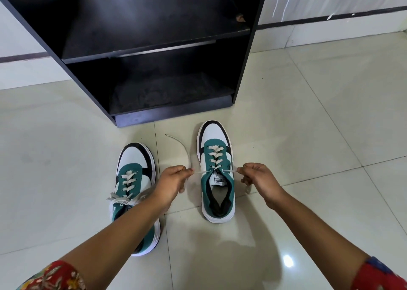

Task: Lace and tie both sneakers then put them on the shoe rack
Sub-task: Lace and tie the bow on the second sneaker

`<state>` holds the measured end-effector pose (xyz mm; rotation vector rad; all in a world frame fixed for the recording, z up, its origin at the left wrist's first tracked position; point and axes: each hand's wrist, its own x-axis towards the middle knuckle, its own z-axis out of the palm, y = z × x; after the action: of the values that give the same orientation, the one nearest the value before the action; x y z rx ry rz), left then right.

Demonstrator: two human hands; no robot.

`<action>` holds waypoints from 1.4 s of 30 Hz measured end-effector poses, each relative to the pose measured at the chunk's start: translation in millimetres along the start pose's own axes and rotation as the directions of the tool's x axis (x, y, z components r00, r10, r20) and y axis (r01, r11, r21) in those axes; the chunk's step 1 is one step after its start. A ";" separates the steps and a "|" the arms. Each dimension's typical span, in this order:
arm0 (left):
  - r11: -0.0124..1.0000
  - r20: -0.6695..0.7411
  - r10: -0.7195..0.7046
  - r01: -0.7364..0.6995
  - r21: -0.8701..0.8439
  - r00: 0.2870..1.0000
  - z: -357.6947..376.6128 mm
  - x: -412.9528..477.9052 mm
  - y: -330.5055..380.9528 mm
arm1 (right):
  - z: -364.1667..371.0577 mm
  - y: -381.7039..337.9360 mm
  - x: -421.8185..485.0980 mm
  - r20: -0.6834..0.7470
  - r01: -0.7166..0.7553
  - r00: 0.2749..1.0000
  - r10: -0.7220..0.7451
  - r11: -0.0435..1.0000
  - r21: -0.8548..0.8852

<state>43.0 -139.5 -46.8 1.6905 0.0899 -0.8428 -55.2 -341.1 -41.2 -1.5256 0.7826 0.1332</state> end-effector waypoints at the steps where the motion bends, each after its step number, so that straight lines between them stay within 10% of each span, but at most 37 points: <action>1: 1.000 -0.005 -0.007 0.007 0.001 1.000 -1.5 -0.6 0.2 | 0.0 0.8 -0.3 -0.005 0.006 1.000 -0.006 1.000 -0.016; 8: 0.998 -0.066 0.033 -0.030 0.046 0.997 -4.2 -0.8 0.1 | -0.6 1.6 -1.9 -0.013 0.005 1.000 -0.005 0.999 -0.033; 12: 0.855 -0.045 0.306 -0.254 0.452 0.951 -4.0 -10.8 -4.3 | 2.3 7.2 -9.7 0.071 0.019 0.997 -0.001 0.969 -0.245; 16: 0.728 -0.204 0.536 -0.327 0.603 0.819 3.1 -21.9 -5.0 | -3.1 9.0 -21.3 -0.109 0.231 0.917 -0.384 0.734 -0.639; 21: 0.932 -0.139 0.198 -0.143 0.332 0.970 22.6 -33.9 -2.7 | 19.0 -0.2 -41.9 -0.119 0.169 0.948 -0.294 0.786 -0.595; 25: 0.989 -0.230 0.118 -0.095 0.109 0.966 39.9 -30.0 7.4 | 35.5 -7.5 -33.8 -0.230 -0.018 0.973 -0.013 0.991 -0.132; 29: 0.966 -0.210 0.068 -0.117 -0.229 0.975 49.8 -30.3 27.4 | 41.3 -31.2 -28.8 -0.125 -0.180 0.961 0.248 0.899 0.400; 42: 0.994 -0.077 0.016 -0.025 -0.106 0.997 31.5 -21.5 19.3 | 39.7 -13.3 -17.2 -0.021 -0.151 0.983 0.183 0.864 0.481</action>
<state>21.3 -165.3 -20.4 1.6205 0.1666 -0.7455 -46.2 -299.2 -26.6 -0.9949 0.9229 0.0129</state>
